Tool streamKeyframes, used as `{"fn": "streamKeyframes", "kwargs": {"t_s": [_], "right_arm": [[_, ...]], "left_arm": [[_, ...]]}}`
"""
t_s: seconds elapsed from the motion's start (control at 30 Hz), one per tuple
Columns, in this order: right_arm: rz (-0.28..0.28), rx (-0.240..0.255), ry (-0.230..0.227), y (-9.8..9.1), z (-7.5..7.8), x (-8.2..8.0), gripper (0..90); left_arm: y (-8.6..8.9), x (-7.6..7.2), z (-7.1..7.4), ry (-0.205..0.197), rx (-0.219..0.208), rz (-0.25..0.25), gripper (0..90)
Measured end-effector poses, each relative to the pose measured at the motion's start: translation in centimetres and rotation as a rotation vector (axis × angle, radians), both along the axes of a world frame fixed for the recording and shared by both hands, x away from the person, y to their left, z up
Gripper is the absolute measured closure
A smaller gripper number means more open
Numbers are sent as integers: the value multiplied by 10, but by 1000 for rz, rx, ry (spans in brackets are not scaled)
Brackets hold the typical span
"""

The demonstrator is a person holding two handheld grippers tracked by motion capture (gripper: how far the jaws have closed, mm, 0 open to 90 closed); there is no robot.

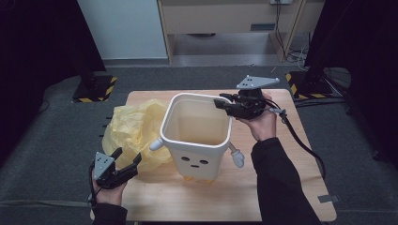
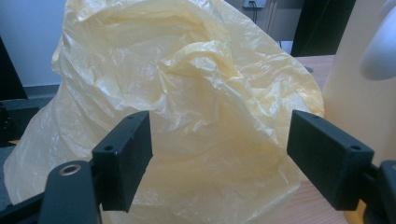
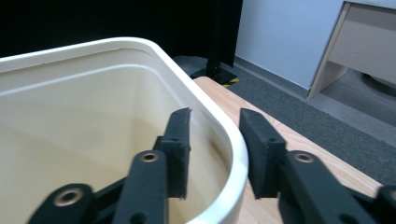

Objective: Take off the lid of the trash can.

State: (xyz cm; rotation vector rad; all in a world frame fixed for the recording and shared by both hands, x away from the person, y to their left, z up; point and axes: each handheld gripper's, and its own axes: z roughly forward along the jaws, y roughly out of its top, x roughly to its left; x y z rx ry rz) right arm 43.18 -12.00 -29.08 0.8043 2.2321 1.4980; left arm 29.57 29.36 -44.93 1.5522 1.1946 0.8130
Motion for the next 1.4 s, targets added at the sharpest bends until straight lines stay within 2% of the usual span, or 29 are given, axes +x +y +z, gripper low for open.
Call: {"fn": "streamKeyframes", "kwargs": {"t_s": [0.1, 0.17, 0.43, 0.63, 0.87, 1.4], "right_arm": [[-14, -8, 13, -1, 2, 1, 724], [-15, -22, 13, -1, 2, 2, 726], [-19, -27, 13, -1, 4, 2, 748], [-6, 74, 15, -12, 9, 0, 767], [-18, 59, 4, -13, 16, -4, 772], [-37, 177, 10, -19, 32, -6, 773]], "left_arm": [[0, 0, 0, 0, 0, 0, 220], [0, 0, 0, 0, 0, -1, 220], [0, 0, 0, -3, 3, 0, 221], [0, 0, 0, 0, 1, -3, 221], [0, 0, 0, 0, 1, -3, 220], [0, 0, 0, -1, 0, -2, 220]]}}
